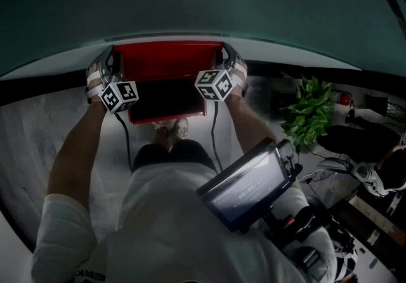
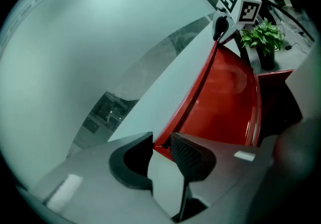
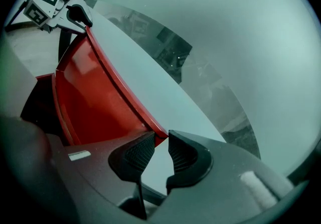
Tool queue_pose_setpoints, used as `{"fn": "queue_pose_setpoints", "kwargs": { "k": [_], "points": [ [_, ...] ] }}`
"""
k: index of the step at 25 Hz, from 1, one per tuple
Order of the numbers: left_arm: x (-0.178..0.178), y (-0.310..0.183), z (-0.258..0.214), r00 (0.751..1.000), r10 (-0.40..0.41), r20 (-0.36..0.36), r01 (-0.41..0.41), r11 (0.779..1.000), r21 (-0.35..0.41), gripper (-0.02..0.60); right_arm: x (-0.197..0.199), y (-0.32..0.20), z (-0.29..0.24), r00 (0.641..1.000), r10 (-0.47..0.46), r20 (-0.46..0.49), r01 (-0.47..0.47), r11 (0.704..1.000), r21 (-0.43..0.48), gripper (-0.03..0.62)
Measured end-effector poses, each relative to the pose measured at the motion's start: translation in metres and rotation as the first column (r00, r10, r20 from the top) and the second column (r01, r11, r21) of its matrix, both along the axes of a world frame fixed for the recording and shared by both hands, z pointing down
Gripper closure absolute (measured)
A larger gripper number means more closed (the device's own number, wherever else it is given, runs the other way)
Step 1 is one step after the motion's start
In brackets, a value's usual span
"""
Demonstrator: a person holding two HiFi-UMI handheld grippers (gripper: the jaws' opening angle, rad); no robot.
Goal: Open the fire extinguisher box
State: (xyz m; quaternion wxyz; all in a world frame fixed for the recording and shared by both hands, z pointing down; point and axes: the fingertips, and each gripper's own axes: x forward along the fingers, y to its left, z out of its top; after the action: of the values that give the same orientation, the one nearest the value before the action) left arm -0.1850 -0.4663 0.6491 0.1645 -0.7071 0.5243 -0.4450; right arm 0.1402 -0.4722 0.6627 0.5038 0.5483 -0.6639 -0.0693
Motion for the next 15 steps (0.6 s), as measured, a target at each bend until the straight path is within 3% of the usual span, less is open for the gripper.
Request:
{"fn": "queue_pose_setpoints", "kwargs": {
  "k": [6,10,12,15],
  "points": [
    [-0.005,0.003,0.002,1.000,0.007,-0.014,-0.007,1.000,-0.013,0.472,-0.005,0.001,0.000,1.000,-0.009,0.000,0.009,1.000,-0.014,0.491],
    [-0.007,0.006,-0.002,0.998,0.019,-0.062,-0.020,0.999,-0.026,0.422,-0.008,0.001,-0.003,1.000,0.003,0.011,-0.003,1.000,-0.017,0.489],
    [-0.007,0.007,-0.006,0.997,0.019,-0.074,-0.021,1.000,-0.023,0.416,-0.008,0.003,-0.004,1.000,0.006,0.021,-0.006,1.000,-0.022,0.453],
    [-0.012,0.011,-0.013,0.995,0.012,-0.101,-0.013,1.000,-0.005,0.414,-0.010,0.008,-0.013,0.999,0.014,0.032,-0.014,1.000,-0.010,0.447]
  ]
}}
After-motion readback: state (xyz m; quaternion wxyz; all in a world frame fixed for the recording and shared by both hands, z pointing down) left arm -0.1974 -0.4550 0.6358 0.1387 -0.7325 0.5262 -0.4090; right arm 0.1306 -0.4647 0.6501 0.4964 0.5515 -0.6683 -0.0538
